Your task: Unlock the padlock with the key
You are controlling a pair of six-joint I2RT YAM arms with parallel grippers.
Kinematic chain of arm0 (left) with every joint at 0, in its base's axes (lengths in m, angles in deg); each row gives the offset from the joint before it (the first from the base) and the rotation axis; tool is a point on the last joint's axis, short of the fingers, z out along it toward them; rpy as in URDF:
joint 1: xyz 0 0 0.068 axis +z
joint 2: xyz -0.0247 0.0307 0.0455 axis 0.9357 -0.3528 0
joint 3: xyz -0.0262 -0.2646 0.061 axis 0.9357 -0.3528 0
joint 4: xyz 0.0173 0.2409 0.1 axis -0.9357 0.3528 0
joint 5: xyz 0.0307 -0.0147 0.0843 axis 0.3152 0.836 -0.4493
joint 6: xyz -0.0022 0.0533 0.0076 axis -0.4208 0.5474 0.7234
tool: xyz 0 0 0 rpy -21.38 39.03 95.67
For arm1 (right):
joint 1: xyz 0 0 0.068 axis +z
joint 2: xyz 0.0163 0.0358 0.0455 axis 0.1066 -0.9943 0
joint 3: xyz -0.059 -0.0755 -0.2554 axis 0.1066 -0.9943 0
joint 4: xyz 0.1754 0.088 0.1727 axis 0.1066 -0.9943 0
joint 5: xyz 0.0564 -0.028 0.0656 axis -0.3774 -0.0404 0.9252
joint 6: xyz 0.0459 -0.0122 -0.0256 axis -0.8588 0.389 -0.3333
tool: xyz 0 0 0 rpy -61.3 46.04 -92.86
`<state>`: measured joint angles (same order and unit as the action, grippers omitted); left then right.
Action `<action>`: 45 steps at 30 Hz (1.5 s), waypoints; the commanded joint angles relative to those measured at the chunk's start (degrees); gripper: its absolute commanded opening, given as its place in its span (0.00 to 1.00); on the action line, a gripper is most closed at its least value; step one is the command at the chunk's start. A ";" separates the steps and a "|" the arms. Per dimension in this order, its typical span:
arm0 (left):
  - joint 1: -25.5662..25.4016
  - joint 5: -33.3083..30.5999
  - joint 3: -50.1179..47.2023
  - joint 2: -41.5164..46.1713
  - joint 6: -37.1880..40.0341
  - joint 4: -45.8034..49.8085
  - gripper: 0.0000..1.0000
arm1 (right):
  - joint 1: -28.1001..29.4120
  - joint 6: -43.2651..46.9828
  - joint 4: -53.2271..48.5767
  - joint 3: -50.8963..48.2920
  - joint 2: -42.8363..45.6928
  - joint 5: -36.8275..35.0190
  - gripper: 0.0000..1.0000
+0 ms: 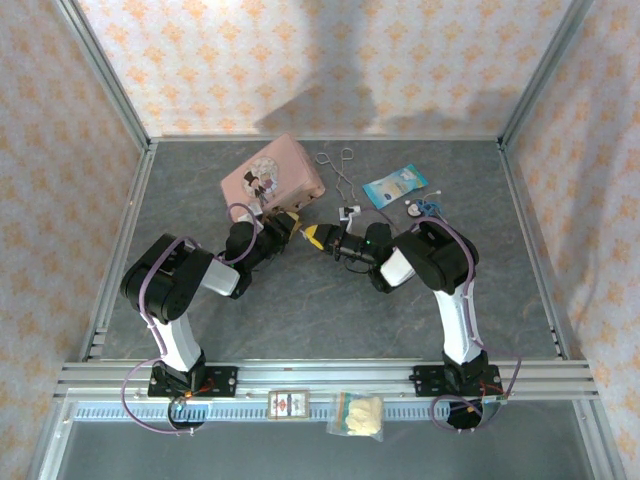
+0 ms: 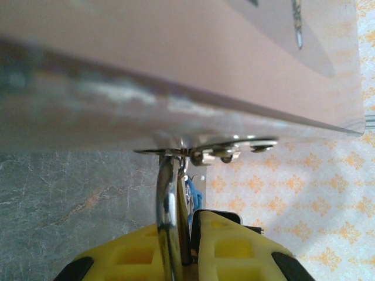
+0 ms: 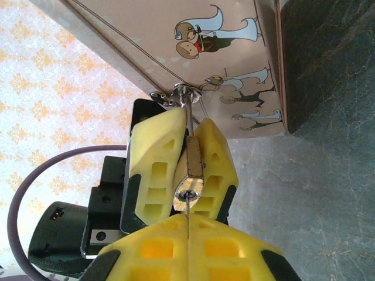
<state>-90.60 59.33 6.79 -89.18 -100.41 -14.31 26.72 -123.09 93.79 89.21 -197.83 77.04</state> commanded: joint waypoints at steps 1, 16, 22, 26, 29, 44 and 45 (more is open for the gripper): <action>-2.11 2.95 0.56 0.46 -1.07 -7.03 0.00 | 0.03 -2.08 4.95 2.95 -1.75 0.26 0.00; -3.48 2.60 -0.23 -0.24 -1.84 -9.41 0.00 | -0.17 -11.91 1.94 4.26 -0.01 -2.66 0.00; -3.83 0.36 -0.32 -0.31 -2.30 -10.12 0.00 | 1.26 -13.10 2.53 1.76 1.37 -6.16 0.00; -4.36 -0.33 -0.08 -0.38 -2.95 -10.44 0.00 | 2.26 -14.14 2.41 1.59 1.42 -9.26 0.00; -4.92 -0.02 0.37 -0.56 -3.42 -10.21 0.00 | 2.59 -13.27 0.94 2.30 1.56 -10.75 0.00; -5.40 1.43 -1.30 -2.42 2.40 -18.06 0.00 | 2.42 -30.95 1.04 1.44 2.76 -8.60 0.00; -5.15 1.75 -1.62 -2.99 2.81 -20.35 0.00 | 2.45 -34.94 3.17 1.51 2.08 -7.80 0.00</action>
<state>-93.00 54.13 6.20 -91.04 -100.56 -22.29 28.80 -146.24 91.64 90.41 -196.26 68.28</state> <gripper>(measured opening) 0.130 0.042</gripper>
